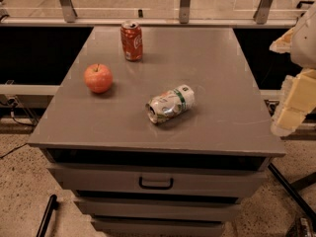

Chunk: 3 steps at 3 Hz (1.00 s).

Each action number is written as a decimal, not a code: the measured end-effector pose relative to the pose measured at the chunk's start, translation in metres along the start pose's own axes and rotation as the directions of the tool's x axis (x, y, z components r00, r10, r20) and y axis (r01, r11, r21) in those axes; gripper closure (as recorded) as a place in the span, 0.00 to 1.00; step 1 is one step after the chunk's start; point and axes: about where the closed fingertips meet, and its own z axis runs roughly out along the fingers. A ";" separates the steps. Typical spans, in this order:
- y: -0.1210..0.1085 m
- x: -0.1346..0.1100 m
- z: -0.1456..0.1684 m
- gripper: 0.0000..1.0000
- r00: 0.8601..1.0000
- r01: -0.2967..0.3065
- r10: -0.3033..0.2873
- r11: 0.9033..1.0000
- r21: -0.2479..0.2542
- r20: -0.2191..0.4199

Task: Place 7up can upright

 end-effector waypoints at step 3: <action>-0.035 -0.067 0.034 0.00 0.979 0.203 -0.203 0.979 -0.003 0.019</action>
Offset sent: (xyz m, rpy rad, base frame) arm 0.0451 0.0421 -0.0071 -0.0391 -0.0300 0.1594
